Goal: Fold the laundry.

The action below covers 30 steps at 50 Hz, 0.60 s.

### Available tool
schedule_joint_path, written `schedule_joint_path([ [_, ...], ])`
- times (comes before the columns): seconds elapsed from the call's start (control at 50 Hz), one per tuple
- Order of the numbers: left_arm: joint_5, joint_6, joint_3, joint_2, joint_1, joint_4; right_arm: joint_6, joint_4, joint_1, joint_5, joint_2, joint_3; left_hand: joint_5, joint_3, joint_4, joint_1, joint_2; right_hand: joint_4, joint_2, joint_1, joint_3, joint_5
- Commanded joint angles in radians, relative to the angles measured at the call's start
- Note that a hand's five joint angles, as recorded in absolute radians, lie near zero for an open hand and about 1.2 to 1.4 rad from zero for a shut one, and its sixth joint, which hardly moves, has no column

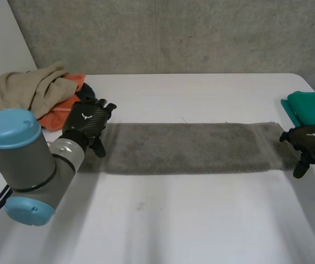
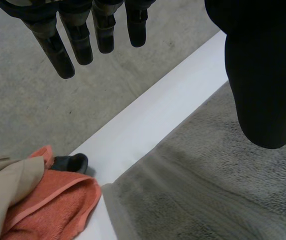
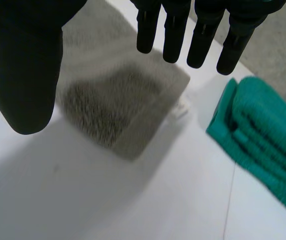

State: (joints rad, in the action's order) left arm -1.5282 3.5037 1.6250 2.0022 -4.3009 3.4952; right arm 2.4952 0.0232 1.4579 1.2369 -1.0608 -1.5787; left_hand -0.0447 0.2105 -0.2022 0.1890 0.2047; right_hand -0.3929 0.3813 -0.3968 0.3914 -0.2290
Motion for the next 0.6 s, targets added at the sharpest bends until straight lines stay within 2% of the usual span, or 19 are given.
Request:
schedule_joint_path([
  [0.02, 0.014, 0.000, 0.004, 0.009, 0.007, 0.030, -0.027, 0.155, -0.005, 0.059, 0.123, 0.025, 0.045, -0.036, 0.028, -0.015, -0.030, -0.998, 1.010, -0.994, 1.000, -0.988],
  [0.08, 0.014, 0.000, 0.007, 0.006, 0.009, 0.030, -0.036, 0.170, -0.007, 0.157, 0.133, 0.048, 0.045, -0.036, 0.028, -0.015, -0.030, -1.003, 1.015, -0.999, 1.005, -0.993],
  [0.1, 0.013, 0.000, 0.009, 0.003, 0.009, 0.030, -0.042, 0.179, -0.010, 0.239, 0.122, 0.055, 0.045, -0.036, 0.028, -0.015, -0.030, -1.003, 1.015, -0.999, 1.005, -0.993],
  [0.14, 0.010, 0.000, 0.012, -0.009, 0.007, 0.028, -0.044, 0.191, -0.024, 0.300, 0.117, 0.057, 0.045, -0.036, 0.028, -0.015, -0.030, -1.003, 1.015, -0.999, 1.005, -0.993],
  [0.22, 0.011, -0.003, 0.033, -0.066, 0.004, 0.030, -0.093, 0.233, -0.096, 0.312, 0.032, 0.052, 0.045, -0.036, 0.028, -0.015, -0.030, -1.003, 1.015, -0.999, 1.005, -0.993],
  [0.3, 0.013, -0.011, 0.052, -0.100, 0.000, 0.030, -0.242, 0.236, -0.129, 0.309, -0.041, 0.060, 0.045, -0.036, 0.028, -0.015, -0.030, -1.003, 1.015, -0.999, 1.005, -0.993],
  [0.38, 0.011, -0.026, 0.070, -0.129, -0.003, 0.030, -0.326, 0.256, -0.104, 0.286, -0.044, 0.065, 0.045, -0.036, 0.028, -0.015, -0.030, -1.003, 1.015, -0.999, 1.005, -0.993],
  [0.46, 0.011, -0.040, 0.087, -0.137, -0.003, 0.030, -0.326, 0.317, 0.103, 0.187, -0.042, 0.072, 0.045, -0.036, 0.028, -0.015, -0.030, -1.003, 1.015, -0.999, 1.005, -0.993],
  [0.48, 0.011, -0.041, 0.088, -0.138, -0.003, 0.028, -0.328, 0.361, 0.190, 0.141, -0.042, 0.063, 0.045, -0.036, 0.028, -0.015, -0.030, -1.003, 1.015, -0.999, 1.005, -0.993],
  [0.54, 0.010, -0.043, 0.098, -0.148, -0.003, 0.028, -0.325, 0.437, 0.321, 0.076, -0.047, 0.046, 0.045, -0.036, 0.028, -0.015, -0.030, -1.003, 1.015, -0.999, 1.005, -0.993],
  [0.56, 0.010, -0.043, 0.101, -0.149, -0.003, 0.028, -0.325, 0.478, 0.399, 0.040, -0.045, 0.030, 0.045, -0.036, 0.028, -0.015, -0.030, -1.003, 1.015, -0.999, 1.005, -0.993],
  [0.6, 0.010, -0.045, 0.107, -0.154, -0.003, 0.028, -0.326, 0.511, 0.468, 0.009, -0.041, 0.017, 0.045, -0.036, 0.028, -0.015, -0.030, -1.003, 1.015, -0.999, 1.005, -0.993],
])
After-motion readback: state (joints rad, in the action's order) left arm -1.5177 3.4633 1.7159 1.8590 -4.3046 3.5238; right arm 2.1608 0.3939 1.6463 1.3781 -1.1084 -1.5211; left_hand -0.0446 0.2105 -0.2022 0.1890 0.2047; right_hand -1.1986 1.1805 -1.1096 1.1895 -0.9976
